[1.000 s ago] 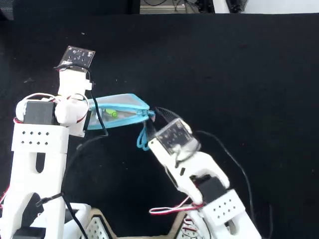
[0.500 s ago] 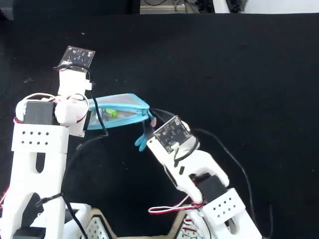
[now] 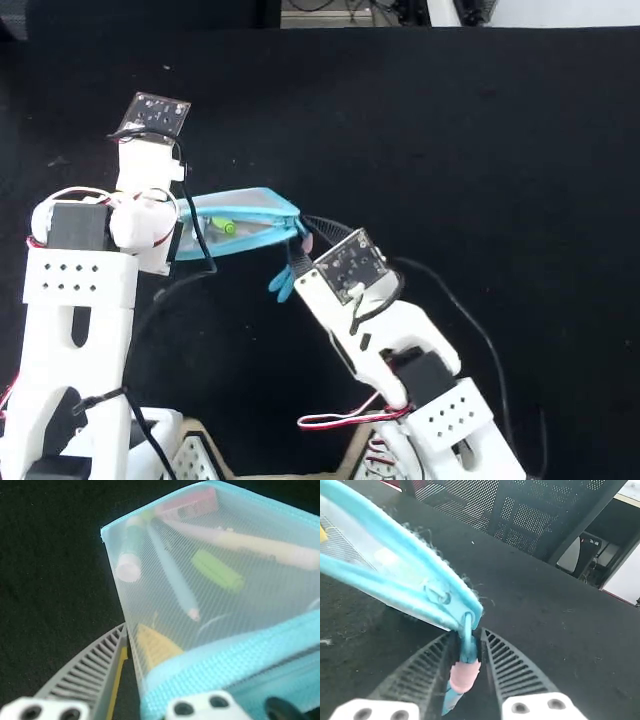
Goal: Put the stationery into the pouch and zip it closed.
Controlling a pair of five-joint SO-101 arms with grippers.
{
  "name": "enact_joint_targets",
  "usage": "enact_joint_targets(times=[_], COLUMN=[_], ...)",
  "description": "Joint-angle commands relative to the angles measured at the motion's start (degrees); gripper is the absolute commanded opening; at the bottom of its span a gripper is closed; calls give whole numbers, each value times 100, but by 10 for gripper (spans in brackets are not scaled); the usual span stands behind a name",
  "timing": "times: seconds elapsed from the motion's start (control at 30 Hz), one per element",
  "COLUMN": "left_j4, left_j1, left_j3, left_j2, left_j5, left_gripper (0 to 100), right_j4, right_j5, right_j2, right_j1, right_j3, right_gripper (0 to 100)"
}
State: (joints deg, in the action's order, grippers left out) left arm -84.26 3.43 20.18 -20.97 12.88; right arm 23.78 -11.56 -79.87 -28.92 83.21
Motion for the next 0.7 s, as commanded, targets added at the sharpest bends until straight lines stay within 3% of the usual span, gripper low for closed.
enact_joint_targets(times=[0.0, 0.27, 0.53, 0.67], left_j4=[-105, -105, -105, -105], left_j1=[40, 40, 40, 40], left_j3=[488, 488, 488, 488], left_j2=[237, 237, 237, 237], left_j5=[44, 44, 44, 44], left_gripper=[30, 30, 30, 30], right_j4=[9, -9, -62, -563], right_j5=[26, 0, 0, 0], right_j2=[-321, -321, -321, -321], right_j1=[62, 62, 35, 35], right_j3=[-259, -189, -48, 171], right_gripper=[68, 135, 124, 124])
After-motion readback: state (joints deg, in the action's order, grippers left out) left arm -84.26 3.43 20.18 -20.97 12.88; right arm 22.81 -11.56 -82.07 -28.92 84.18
